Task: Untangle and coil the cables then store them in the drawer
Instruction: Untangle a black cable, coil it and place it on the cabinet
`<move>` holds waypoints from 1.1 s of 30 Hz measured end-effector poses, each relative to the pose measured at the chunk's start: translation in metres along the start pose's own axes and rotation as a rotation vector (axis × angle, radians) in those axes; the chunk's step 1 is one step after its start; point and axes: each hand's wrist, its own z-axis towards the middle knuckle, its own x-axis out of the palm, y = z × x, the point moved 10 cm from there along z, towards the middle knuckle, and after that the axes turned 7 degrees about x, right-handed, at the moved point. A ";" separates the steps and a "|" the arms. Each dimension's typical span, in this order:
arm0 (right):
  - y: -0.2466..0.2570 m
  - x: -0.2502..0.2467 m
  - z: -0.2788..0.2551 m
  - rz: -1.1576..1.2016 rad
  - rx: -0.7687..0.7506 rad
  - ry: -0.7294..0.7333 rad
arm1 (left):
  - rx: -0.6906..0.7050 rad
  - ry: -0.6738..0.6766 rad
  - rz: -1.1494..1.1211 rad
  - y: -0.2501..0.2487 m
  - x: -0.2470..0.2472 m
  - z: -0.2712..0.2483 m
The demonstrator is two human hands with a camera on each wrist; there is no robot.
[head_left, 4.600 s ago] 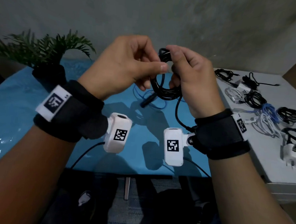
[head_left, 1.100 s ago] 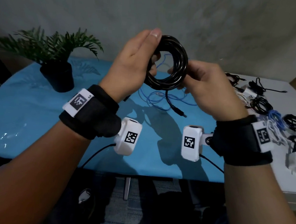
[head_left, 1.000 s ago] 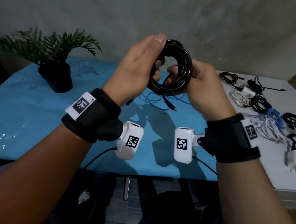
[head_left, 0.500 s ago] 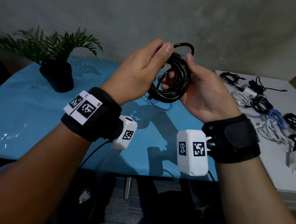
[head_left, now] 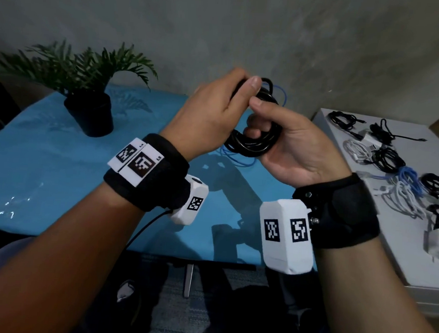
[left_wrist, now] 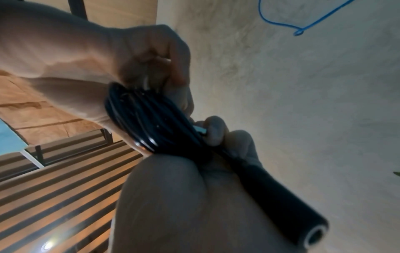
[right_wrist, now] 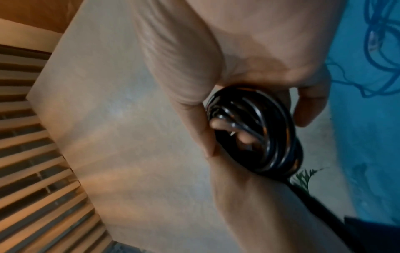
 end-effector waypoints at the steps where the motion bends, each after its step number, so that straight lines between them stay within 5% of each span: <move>1: 0.000 -0.002 0.001 -0.039 -0.005 -0.008 | 0.003 -0.003 0.010 -0.001 0.001 0.000; 5: 0.003 -0.007 0.002 -0.198 -0.063 -0.039 | 0.020 -0.051 0.087 -0.001 -0.006 0.001; 11: 0.009 -0.021 0.004 -0.710 -0.104 -0.341 | -0.004 -0.059 0.247 0.004 -0.008 0.002; 19: 0.002 -0.023 -0.006 -0.507 0.063 -0.046 | 0.043 0.134 0.377 0.014 0.000 0.003; 27: 0.005 -0.025 0.004 -0.702 -0.046 -0.196 | -0.202 -0.193 -0.052 0.050 -0.017 -0.001; 30: -0.015 -0.016 0.010 -0.357 0.001 -0.072 | -0.347 -0.300 -0.266 0.063 -0.004 -0.011; 33: -0.021 -0.014 0.012 -0.139 0.015 0.019 | -0.410 -0.265 -0.284 0.070 0.002 -0.013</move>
